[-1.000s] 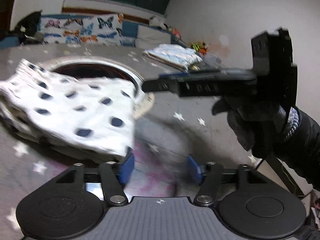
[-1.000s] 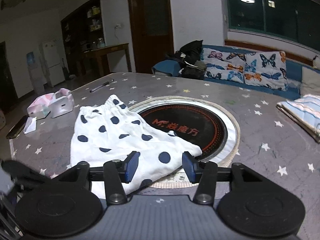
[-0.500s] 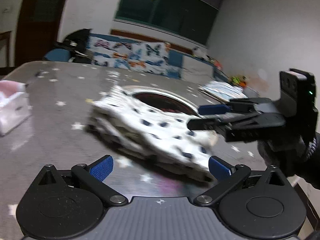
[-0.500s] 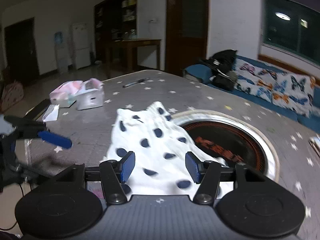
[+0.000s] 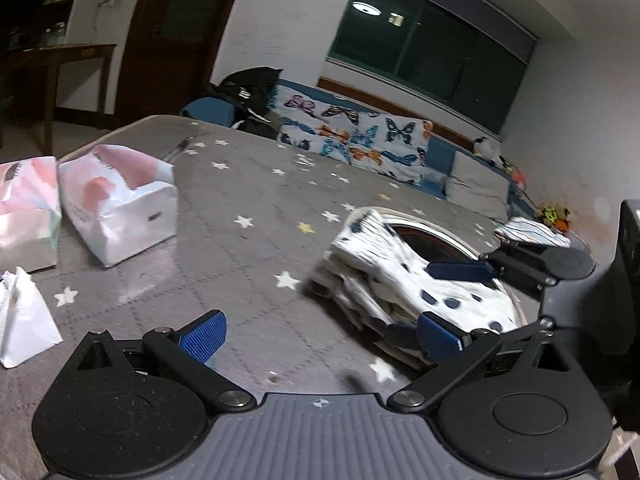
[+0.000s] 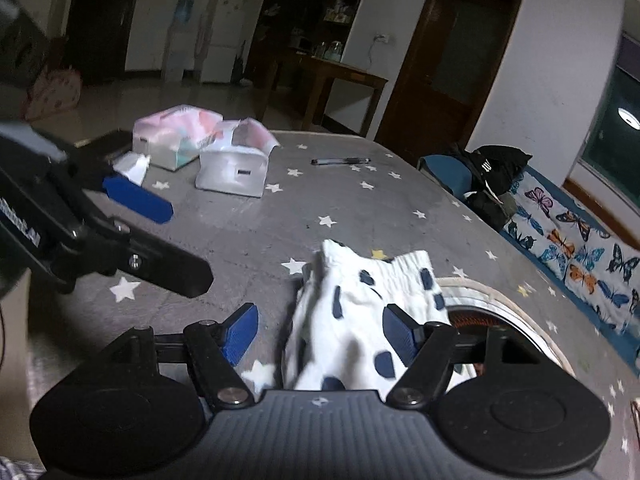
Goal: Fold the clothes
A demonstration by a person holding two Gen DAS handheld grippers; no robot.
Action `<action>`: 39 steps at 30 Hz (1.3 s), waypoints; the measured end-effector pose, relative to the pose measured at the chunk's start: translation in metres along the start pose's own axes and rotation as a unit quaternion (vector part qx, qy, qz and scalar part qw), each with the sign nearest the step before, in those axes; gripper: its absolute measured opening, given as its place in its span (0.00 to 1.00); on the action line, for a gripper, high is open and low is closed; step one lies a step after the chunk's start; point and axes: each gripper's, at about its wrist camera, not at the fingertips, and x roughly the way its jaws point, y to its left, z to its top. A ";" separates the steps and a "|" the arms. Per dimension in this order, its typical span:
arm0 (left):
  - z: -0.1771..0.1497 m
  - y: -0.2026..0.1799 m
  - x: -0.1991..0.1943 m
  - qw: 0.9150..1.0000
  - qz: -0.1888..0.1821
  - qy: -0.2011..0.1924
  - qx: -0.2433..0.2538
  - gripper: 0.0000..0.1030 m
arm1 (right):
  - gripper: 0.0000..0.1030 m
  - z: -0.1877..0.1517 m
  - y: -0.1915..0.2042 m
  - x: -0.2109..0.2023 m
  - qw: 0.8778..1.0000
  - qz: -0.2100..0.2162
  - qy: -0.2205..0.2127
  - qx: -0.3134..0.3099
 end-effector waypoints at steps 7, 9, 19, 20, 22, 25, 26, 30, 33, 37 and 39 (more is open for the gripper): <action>0.007 0.025 0.008 0.998 0.031 -0.006 -0.055 1.00 | 0.64 0.005 0.018 0.034 0.997 -0.051 0.016 -0.053; 0.007 0.027 0.010 0.997 0.034 -0.005 -0.063 1.00 | 0.62 0.005 0.022 0.042 0.995 -0.064 0.022 -0.066; 0.011 0.032 0.020 0.996 0.036 -0.006 -0.087 1.00 | 0.36 -0.001 0.014 0.060 0.995 -0.069 0.046 -0.052; 0.012 0.033 0.021 0.995 0.034 -0.006 -0.093 1.00 | 0.33 -0.001 0.012 0.059 0.996 -0.066 0.044 -0.046; 0.013 0.035 0.023 0.994 0.028 -0.006 -0.110 1.00 | 0.29 -0.001 0.007 0.056 0.997 -0.060 0.040 -0.033; 0.015 0.038 0.025 0.991 0.020 -0.005 -0.134 1.00 | 0.23 -0.003 -0.003 0.049 0.998 -0.047 0.032 -0.005; 0.016 0.038 0.025 0.990 0.019 -0.005 -0.141 1.00 | 0.22 -0.004 -0.007 0.046 0.999 -0.041 0.029 0.006; 0.017 0.038 0.024 0.987 0.000 -0.008 -0.163 1.00 | 0.20 -0.006 -0.023 0.034 0.999 -0.011 0.019 0.050; 0.016 0.039 0.026 0.981 -0.029 -0.003 -0.191 1.00 | 0.19 -0.009 -0.036 0.019 0.996 0.017 0.011 0.086; 0.010 0.039 0.035 0.967 -0.077 0.015 -0.243 1.00 | 0.19 -0.014 -0.047 0.000 0.992 0.044 -0.002 0.116; 0.007 0.038 0.042 0.959 -0.098 0.023 -0.264 1.00 | 0.18 -0.016 -0.049 -0.008 0.991 0.054 -0.009 0.125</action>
